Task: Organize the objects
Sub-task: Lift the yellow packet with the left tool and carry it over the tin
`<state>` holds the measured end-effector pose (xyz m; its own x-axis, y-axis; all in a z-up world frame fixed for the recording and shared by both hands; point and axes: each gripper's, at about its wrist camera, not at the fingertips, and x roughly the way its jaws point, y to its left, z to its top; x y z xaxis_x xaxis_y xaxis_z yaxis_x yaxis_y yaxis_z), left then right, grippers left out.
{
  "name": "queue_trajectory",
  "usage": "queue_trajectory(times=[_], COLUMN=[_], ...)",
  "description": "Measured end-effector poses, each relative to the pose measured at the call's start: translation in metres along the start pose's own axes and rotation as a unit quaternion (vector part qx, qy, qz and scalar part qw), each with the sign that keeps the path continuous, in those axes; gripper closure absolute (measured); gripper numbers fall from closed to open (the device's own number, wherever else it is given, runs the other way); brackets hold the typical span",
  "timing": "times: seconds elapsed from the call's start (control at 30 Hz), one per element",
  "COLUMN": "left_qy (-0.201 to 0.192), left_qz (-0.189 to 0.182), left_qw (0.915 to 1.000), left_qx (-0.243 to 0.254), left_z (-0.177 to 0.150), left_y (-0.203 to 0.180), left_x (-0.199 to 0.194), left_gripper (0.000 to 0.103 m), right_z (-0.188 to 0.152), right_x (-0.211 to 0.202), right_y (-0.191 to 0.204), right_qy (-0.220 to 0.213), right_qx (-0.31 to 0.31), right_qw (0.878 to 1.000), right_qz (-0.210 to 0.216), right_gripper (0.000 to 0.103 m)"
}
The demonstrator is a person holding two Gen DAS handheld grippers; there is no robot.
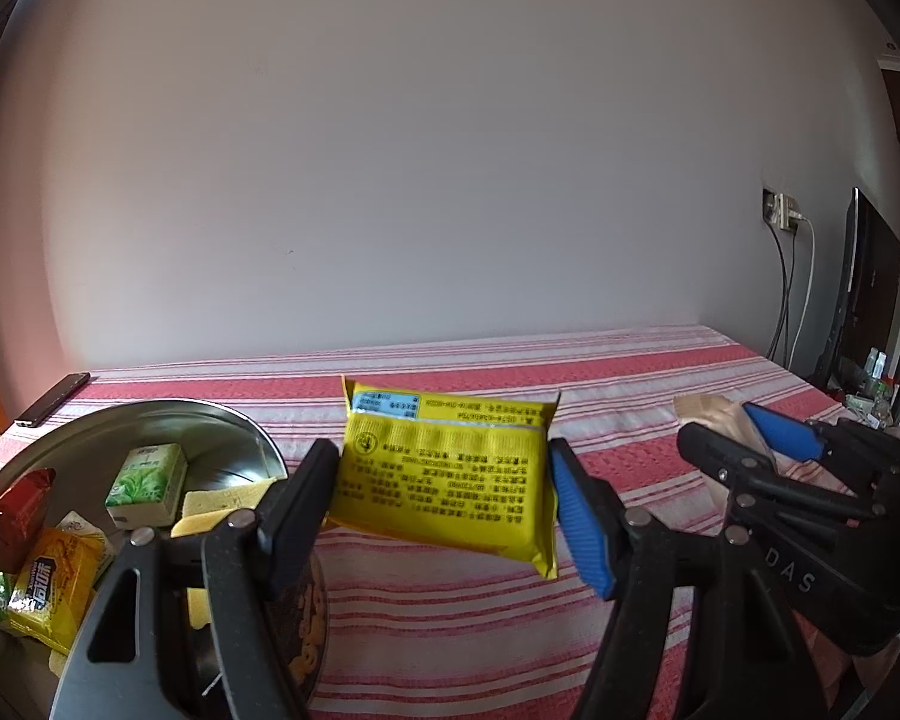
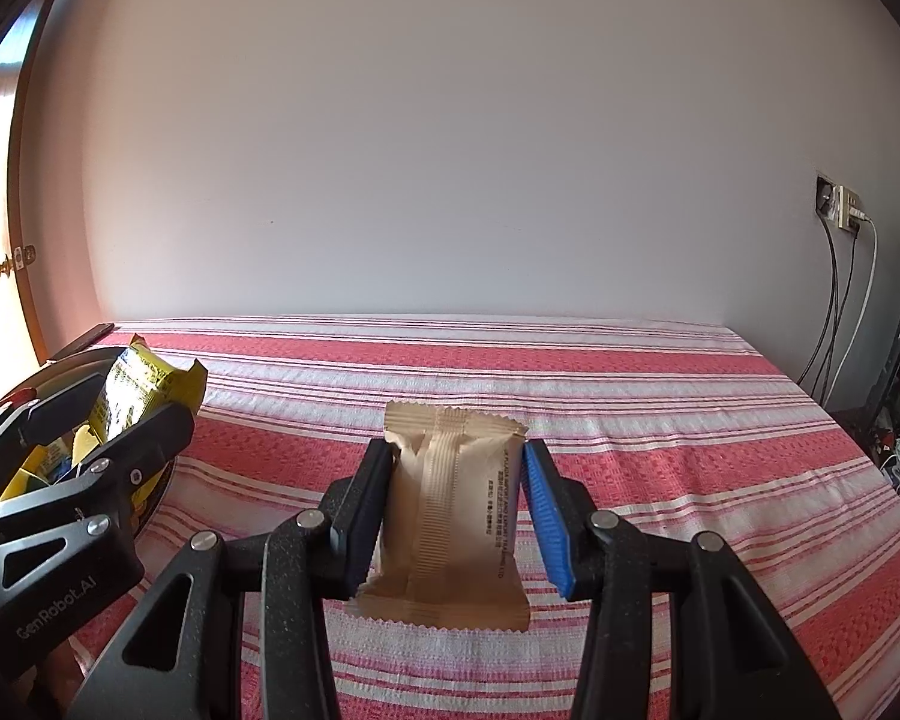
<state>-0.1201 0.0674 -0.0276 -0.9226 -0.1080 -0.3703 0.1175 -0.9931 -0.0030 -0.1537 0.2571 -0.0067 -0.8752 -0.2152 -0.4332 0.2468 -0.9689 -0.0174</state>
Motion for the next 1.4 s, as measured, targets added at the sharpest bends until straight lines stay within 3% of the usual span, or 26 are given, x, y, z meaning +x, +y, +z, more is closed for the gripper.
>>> queue_trajectory(times=[0.9, 1.1, 1.4], left_qy=[-0.012, -0.021, -0.026], left_qz=[-0.002, -0.017, 0.007], left_qw=[0.9999, 0.9996, 0.9996], left_qx=[-0.004, 0.002, -0.014], left_z=[-0.005, -0.001, 0.009], left_y=[0.016, 0.017, 0.051], left_x=[-0.013, -0.031, -0.053], left_gripper=[0.033, 0.033, 0.033], right_z=[0.0, 0.001, 0.014], right_x=[-0.007, -0.003, -0.005], right_y=[0.028, 0.032, 0.059], right_qy=[-0.013, -0.019, -0.026], right_qx=[-0.014, -0.017, -0.041], right_qw=[0.999, 0.999, 0.996], right_qz=[0.032, 0.048, 0.073], right_gripper=[0.056, 0.056, 0.056])
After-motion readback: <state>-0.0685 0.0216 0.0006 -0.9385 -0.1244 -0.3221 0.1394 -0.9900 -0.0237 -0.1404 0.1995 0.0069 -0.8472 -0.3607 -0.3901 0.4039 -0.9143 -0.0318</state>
